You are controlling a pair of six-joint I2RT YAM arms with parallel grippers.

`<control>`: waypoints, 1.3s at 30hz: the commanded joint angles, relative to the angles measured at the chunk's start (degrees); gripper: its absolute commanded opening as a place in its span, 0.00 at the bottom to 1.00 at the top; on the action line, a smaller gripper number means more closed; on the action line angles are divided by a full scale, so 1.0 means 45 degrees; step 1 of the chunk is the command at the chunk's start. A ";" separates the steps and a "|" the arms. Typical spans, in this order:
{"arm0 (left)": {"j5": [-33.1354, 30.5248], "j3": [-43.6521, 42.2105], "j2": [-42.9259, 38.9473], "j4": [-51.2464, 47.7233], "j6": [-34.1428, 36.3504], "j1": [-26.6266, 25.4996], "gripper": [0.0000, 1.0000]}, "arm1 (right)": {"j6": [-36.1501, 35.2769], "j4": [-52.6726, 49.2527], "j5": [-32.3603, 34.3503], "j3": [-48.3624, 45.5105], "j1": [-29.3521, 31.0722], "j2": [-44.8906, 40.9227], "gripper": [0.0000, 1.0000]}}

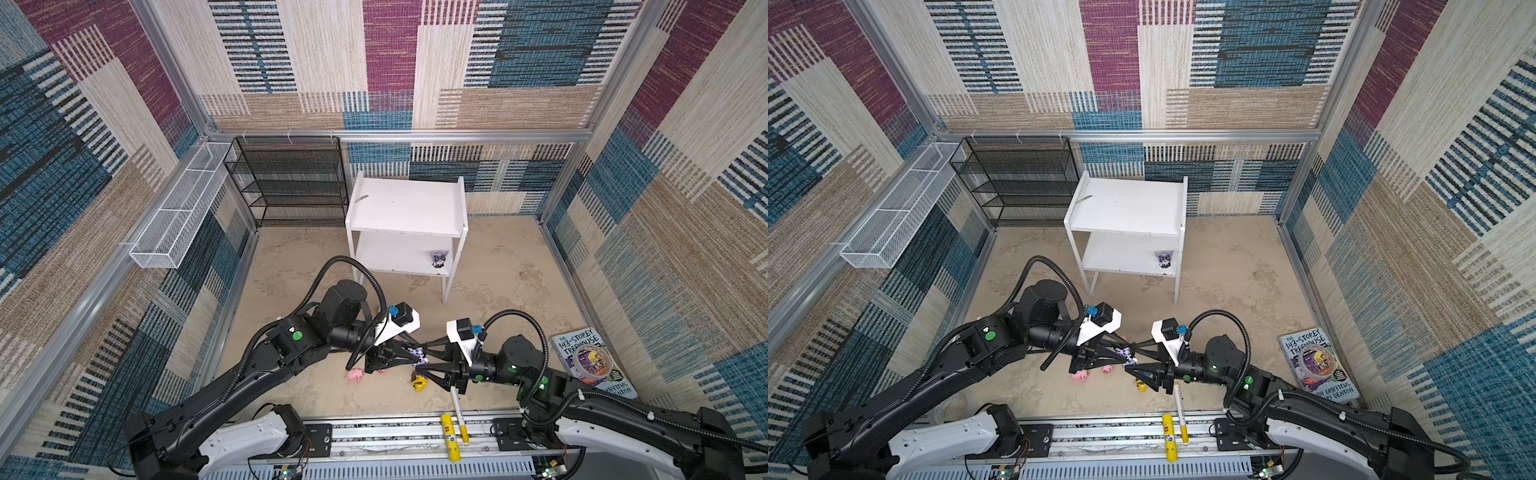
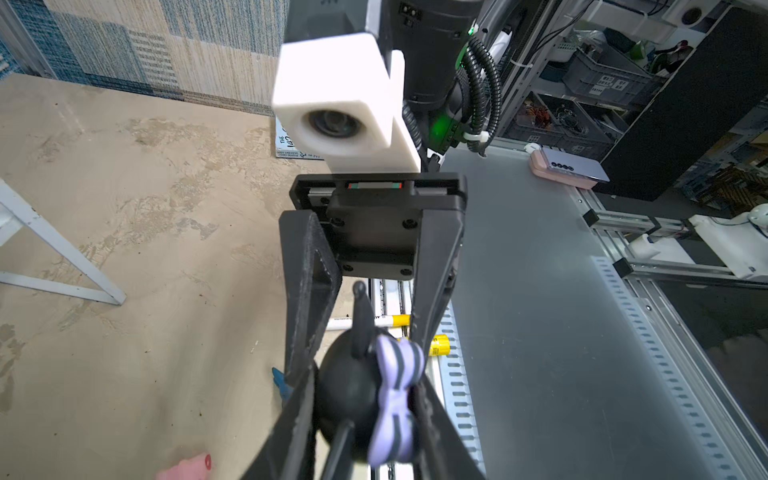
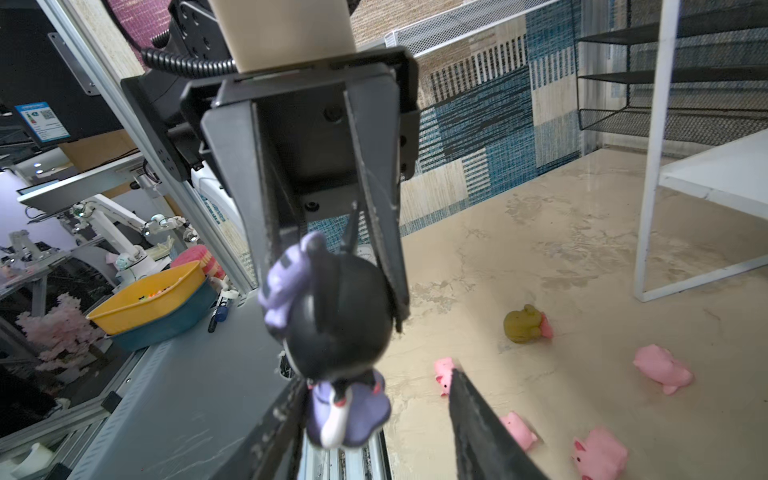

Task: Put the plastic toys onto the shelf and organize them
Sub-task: 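Open the right gripper and draw it back while the left gripper keeps the figure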

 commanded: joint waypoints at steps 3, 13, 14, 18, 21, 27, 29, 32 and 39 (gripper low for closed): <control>0.0596 0.0135 0.0063 -0.0099 0.0261 -0.0018 0.21 | -0.0107 0.0941 -0.0570 0.0228 -0.0003 0.0429 0.41; 0.0923 -0.0351 -0.0056 0.1438 -0.0642 -0.0014 0.31 | 0.0031 0.1704 -0.0682 0.0087 -0.0007 0.0699 0.29; 0.0944 -0.0508 -0.0134 0.1800 -0.0799 -0.0021 0.30 | 0.0046 0.1824 -0.0638 0.0027 -0.0015 0.0687 0.28; 0.1258 -0.0955 -0.0294 0.2923 -0.1472 -0.0019 0.27 | 0.0114 0.2304 -0.0439 -0.0202 -0.0015 0.0509 0.25; 0.1547 -0.1083 -0.0215 0.3286 -0.1856 -0.0016 0.29 | 0.0077 0.2435 -0.0274 -0.0277 0.0003 0.0424 0.25; 0.1626 -0.1440 -0.0326 0.4058 -0.2447 -0.0005 0.28 | -0.0027 0.2625 -0.0112 -0.0326 -0.0007 0.0469 0.25; 0.1642 -0.1534 -0.0343 0.4267 -0.2590 -0.0021 0.28 | -0.0037 0.2719 -0.0104 -0.0306 0.0000 0.0527 0.25; 0.1558 -0.1618 -0.0329 0.4306 -0.2605 -0.0011 0.27 | -0.0038 0.2736 -0.0017 -0.0268 -0.0021 0.0589 0.26; -0.1533 -0.2415 -0.0662 0.4981 -0.2098 -0.0021 0.22 | 0.0130 0.1434 0.0938 -0.0321 -0.0020 -0.0023 0.52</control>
